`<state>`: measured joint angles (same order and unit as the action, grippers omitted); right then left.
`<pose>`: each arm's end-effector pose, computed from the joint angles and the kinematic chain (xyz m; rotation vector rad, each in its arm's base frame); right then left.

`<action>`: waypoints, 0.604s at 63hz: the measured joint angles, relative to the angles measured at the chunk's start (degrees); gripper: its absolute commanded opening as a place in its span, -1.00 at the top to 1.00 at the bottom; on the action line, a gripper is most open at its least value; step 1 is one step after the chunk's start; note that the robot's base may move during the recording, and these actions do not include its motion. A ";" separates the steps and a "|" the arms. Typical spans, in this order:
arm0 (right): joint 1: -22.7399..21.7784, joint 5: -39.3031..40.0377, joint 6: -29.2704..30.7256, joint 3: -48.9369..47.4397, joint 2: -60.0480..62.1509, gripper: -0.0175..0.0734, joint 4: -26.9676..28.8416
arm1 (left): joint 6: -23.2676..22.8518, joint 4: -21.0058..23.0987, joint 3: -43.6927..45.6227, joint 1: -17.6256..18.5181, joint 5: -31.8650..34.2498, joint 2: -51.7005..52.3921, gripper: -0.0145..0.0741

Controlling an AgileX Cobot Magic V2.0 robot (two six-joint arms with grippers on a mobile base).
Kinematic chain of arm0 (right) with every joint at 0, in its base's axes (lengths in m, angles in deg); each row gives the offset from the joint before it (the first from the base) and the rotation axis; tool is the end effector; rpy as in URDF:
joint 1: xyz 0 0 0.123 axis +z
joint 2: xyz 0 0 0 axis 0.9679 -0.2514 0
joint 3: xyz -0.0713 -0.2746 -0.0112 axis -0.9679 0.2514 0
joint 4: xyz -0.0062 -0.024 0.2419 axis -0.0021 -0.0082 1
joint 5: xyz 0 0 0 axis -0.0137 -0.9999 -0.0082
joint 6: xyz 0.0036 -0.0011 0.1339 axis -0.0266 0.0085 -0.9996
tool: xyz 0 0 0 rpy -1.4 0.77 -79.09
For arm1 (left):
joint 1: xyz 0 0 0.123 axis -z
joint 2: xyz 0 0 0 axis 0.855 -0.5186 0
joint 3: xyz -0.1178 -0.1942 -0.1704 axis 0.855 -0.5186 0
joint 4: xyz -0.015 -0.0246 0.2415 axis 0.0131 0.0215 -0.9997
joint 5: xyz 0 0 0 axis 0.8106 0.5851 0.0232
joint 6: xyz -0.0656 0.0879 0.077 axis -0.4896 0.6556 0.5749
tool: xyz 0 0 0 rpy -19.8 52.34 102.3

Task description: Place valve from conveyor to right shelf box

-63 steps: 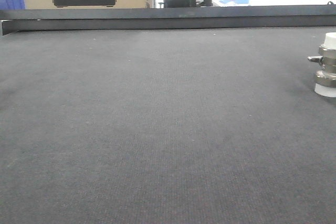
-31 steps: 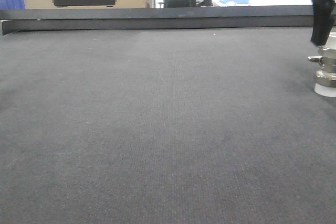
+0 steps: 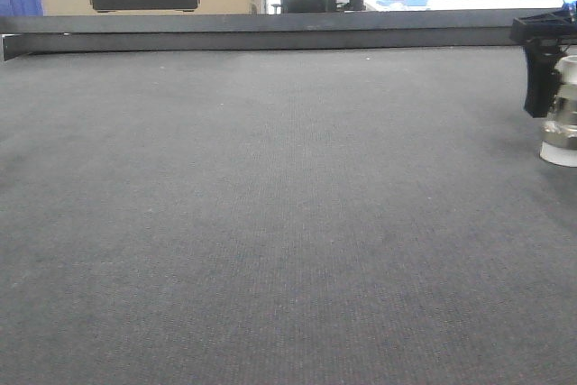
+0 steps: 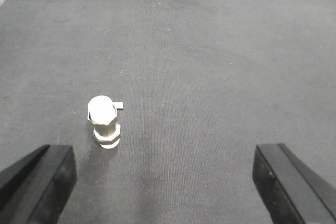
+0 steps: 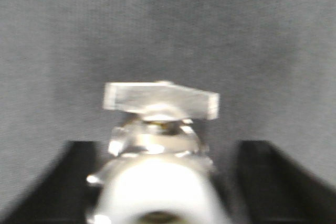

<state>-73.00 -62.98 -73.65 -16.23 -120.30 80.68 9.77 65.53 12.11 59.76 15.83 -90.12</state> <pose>0.4008 0.0265 0.2081 -0.1432 2.9294 0.1022 0.1806 -0.0008 0.3697 -0.0298 2.0276 -0.0165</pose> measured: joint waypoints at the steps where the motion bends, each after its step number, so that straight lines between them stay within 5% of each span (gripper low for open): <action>1: 0.00 0.00 0.00 0.01 0.00 0.37 -0.01 | 0.00 0.00 0.26 0.00 -0.21 0.01 -0.64; 8: 0.10 -0.12 0.00 -0.02 0.00 0.98 -0.01 | 0.00 0.00 1.98 0.00 -3.20 -0.72 -0.64; 29: 0.10 -0.27 0.00 1.53 2.90 0.96 -0.23 | -0.09 0.00 17.41 0.00 -19.78 -12.21 -0.64; 38: 0.10 2.17 0.00 5.29 8.00 0.96 -0.23 | 0.61 0.28 25.75 -2.97 -26.54 -21.04 -0.64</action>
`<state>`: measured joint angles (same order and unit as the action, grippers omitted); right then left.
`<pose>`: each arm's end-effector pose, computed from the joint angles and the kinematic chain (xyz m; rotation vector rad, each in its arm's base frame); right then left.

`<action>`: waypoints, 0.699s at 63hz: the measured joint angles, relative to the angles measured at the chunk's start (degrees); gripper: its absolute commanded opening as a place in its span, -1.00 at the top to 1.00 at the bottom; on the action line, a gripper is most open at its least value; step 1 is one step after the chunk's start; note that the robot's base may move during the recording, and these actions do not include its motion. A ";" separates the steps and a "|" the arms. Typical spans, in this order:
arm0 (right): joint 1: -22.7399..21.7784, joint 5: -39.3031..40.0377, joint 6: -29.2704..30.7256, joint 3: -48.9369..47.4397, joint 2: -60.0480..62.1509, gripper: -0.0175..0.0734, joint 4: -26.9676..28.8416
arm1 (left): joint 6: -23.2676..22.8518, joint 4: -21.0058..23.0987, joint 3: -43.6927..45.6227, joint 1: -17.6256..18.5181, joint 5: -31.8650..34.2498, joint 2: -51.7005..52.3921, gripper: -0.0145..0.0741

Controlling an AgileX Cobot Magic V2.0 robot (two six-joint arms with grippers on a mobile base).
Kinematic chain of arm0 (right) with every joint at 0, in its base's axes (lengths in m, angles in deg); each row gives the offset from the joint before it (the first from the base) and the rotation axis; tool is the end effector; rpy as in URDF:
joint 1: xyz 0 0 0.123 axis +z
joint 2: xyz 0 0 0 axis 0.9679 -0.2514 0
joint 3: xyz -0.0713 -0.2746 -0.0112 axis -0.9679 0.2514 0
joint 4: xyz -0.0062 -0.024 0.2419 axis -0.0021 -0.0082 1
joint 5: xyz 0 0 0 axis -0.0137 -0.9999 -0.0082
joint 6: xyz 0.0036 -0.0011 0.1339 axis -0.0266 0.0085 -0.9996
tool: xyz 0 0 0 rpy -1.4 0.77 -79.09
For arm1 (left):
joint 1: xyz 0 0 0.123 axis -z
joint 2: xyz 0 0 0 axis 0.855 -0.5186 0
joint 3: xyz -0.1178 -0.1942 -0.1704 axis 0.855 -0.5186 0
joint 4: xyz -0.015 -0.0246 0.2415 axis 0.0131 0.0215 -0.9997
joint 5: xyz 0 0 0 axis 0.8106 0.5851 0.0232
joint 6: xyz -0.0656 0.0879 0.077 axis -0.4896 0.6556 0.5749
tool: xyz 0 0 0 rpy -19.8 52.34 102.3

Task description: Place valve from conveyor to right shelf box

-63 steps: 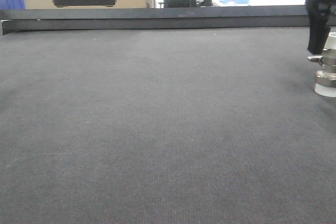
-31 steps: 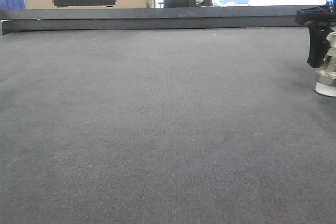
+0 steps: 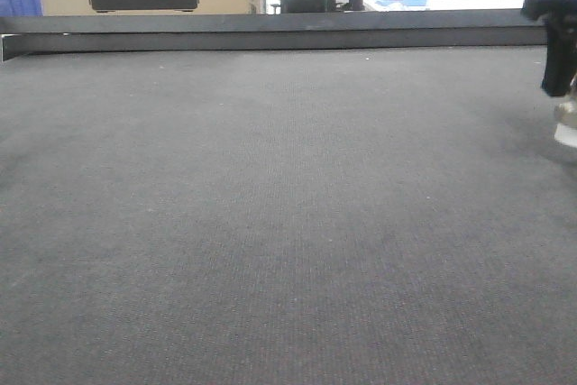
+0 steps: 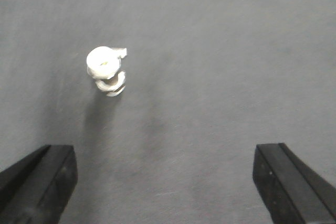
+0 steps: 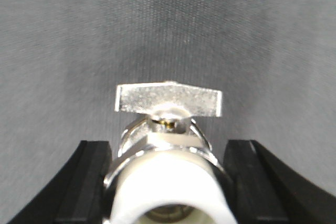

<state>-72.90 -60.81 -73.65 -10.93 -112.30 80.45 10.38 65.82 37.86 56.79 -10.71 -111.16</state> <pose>0.3770 0.0255 0.2383 -0.1438 2.8447 0.0925 0.2355 0.0108 0.3937 -0.0957 2.4069 0.0226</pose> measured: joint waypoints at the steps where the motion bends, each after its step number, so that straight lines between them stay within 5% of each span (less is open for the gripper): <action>1: 0.00 0.31 0.00 0.86 0.57 0.96 0.00 | 0.51 0.22 0.88 -0.49 -0.88 -0.94 -0.64; 18: 0.00 3.92 0.00 9.73 9.48 0.96 0.49 | 9.21 3.95 14.91 -9.08 -3.62 -17.71 -0.64; 44: 0.00 5.06 0.00 10.73 12.65 0.96 0.48 | 13.88 3.62 17.87 -9.50 -3.72 -35.88 -0.64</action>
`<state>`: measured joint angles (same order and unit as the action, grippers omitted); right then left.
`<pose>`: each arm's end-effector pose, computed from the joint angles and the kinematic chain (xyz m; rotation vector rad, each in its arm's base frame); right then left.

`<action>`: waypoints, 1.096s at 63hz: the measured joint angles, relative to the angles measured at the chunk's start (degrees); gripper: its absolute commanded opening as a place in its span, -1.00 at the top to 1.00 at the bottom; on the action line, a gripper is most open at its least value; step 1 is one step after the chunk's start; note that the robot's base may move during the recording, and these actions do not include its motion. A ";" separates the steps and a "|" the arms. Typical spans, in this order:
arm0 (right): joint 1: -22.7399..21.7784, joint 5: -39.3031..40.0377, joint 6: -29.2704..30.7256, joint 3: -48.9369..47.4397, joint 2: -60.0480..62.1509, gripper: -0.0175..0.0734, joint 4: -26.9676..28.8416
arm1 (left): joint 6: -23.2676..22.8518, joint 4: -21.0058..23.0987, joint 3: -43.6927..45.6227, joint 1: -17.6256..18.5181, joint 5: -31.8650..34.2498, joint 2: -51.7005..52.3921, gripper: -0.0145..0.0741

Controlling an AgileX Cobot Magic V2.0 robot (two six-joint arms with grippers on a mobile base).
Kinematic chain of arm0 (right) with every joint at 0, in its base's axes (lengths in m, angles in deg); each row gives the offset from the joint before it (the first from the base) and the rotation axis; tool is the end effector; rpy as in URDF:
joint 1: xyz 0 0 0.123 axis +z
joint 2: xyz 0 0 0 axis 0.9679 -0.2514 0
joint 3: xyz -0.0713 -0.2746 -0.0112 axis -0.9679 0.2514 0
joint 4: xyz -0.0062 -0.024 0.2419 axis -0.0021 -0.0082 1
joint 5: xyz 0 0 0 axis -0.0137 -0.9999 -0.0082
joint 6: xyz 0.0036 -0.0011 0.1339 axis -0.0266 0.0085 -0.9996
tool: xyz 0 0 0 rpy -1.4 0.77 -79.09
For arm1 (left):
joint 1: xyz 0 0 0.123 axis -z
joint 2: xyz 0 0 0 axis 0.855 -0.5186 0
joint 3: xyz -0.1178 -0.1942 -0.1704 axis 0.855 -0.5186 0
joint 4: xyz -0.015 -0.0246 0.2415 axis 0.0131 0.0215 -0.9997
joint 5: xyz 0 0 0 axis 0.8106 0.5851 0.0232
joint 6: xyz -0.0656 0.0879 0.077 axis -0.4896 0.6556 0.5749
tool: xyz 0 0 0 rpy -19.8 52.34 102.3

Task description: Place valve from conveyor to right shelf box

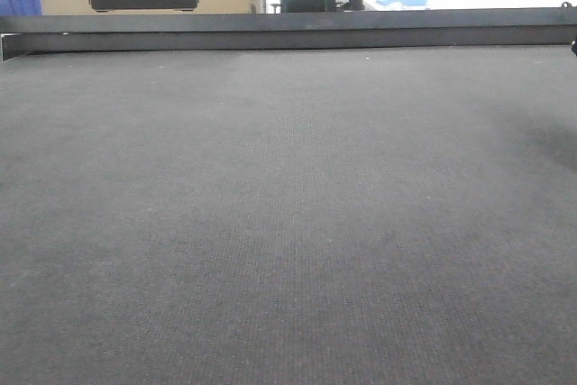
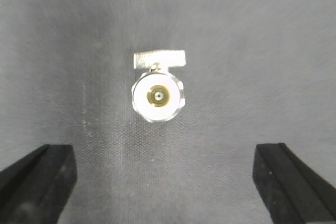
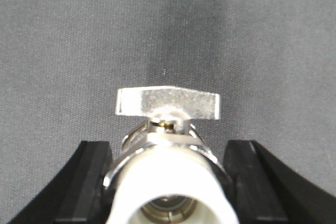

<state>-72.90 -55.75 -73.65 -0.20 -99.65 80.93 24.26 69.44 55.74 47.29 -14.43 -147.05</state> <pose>0.3322 0.0240 0.2670 -0.1304 2.7232 0.0964 0.3797 0.0718 0.2872 -0.0160 2.7868 0.0413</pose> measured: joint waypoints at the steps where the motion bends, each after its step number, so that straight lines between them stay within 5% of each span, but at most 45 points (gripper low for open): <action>1: 0.00 0.00 0.00 0.10 0.00 0.96 0.00 | 0.00 -0.10 0.00 0.00 0.12 -0.47 -0.64; 24: 0.00 0.36 0.10 0.09 0.00 0.96 0.00 | 0.70 -1.66 0.13 0.00 7.86 -8.48 -0.64; 58: 0.00 1.40 0.10 0.09 0.00 0.96 0.00 | 0.70 -1.64 0.63 0.00 9.30 -11.99 -0.63; 69: 0.00 2.02 0.10 0.09 0.00 0.96 0.00 | 0.70 -0.46 0.63 0.00 8.78 -11.99 -0.40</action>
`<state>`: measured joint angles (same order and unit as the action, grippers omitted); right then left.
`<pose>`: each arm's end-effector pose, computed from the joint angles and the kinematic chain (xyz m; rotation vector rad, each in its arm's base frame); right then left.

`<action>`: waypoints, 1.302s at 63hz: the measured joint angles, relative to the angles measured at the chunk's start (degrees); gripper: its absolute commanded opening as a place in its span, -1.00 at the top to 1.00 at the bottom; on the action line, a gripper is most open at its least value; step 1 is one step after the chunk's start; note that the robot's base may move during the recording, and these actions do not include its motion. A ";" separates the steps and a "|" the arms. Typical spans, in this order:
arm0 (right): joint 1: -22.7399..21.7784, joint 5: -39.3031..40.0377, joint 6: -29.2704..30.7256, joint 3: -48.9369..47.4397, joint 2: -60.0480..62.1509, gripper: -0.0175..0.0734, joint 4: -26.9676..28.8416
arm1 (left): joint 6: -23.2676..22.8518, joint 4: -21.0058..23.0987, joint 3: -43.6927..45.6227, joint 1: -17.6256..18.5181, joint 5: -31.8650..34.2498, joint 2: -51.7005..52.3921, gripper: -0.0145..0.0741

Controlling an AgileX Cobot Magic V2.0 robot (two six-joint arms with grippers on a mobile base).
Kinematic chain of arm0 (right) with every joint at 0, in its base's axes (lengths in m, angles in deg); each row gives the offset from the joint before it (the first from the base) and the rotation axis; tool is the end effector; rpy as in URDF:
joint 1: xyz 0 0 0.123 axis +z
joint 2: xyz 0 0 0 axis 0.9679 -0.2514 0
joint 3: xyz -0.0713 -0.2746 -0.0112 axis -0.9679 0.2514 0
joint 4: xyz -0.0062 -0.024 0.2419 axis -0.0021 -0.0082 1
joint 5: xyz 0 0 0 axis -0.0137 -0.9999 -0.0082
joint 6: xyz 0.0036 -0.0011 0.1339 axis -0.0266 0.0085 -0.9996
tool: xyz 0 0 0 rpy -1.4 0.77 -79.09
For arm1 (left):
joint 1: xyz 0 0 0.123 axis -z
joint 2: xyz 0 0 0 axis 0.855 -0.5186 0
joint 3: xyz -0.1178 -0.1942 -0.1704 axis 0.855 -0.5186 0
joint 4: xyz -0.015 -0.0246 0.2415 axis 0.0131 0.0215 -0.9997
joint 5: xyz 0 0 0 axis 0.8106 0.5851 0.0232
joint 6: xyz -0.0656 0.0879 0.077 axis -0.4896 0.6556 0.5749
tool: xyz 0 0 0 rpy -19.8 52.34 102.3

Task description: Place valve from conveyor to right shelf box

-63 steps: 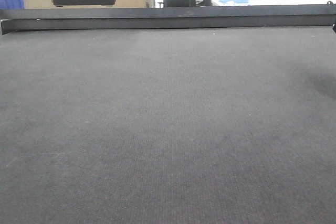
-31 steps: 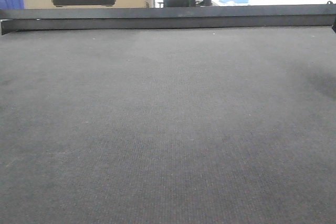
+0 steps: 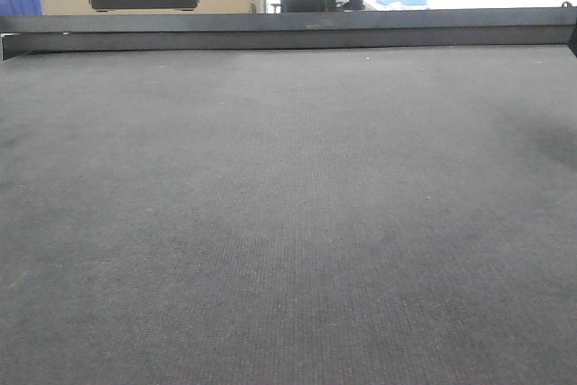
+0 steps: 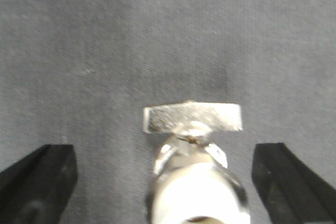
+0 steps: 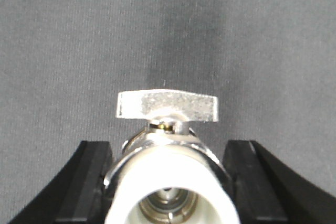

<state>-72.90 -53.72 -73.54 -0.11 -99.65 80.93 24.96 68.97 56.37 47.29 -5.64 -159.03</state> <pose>0.3363 0.0240 0.2685 -0.1293 2.6894 0.0934 0.4258 0.0825 0.2110 -0.0050 2.8327 0.0456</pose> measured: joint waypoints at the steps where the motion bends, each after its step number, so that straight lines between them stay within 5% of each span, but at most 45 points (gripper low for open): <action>1: 0.00 0.13 0.00 0.00 0.00 0.96 0.00 | 0.00 0.26 0.00 0.00 -0.03 0.00 -0.34; 24: 0.00 1.54 0.00 0.00 0.00 0.96 0.00 | 0.00 2.43 0.03 0.00 -1.22 0.00 0.92; 43: 0.00 1.54 0.00 0.02 0.59 0.96 0.00 | 0.00 2.43 -0.58 0.00 -4.42 1.85 0.92; 62: 0.00 2.27 0.00 0.88 4.90 0.96 0.03 | -1.20 1.80 -1.72 2.46 -6.07 14.93 0.92; 82: 0.00 8.36 0.00 12.03 13.19 0.96 0.16 | -2.96 2.25 -19.28 5.06 -0.53 30.23 0.92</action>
<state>-72.90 -45.36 -73.54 11.92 -86.47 81.10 22.00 71.22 37.09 52.35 -6.17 -128.80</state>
